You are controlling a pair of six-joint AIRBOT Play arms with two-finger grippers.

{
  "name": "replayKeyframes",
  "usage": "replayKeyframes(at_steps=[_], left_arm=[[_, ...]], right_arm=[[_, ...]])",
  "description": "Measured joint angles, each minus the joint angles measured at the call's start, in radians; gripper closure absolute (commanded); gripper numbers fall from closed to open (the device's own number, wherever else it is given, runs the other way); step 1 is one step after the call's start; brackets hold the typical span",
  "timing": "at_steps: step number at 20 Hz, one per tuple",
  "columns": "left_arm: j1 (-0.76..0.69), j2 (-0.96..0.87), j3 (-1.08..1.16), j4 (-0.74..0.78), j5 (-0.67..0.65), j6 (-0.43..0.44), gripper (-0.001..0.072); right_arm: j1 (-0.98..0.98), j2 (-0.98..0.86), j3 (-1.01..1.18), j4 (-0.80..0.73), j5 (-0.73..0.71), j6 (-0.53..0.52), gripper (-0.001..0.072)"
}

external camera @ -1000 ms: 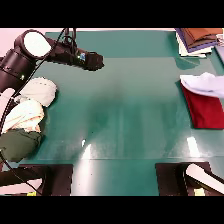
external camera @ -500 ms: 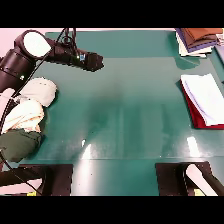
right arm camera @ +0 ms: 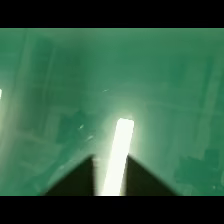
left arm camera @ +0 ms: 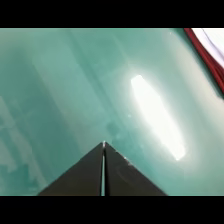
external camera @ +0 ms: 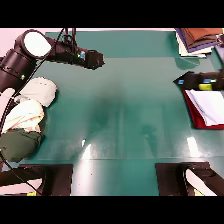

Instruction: Fold the shirts.

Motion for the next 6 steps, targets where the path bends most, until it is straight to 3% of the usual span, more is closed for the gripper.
replayKeyframes(at_steps=[6], left_arm=[[0.000, 0.000, 0.000, 0.000, 0.041, 0.000, 0.0682]], right_arm=[[0.224, -0.061, 0.000, 0.002, -0.014, 0.001, 0.0696]])
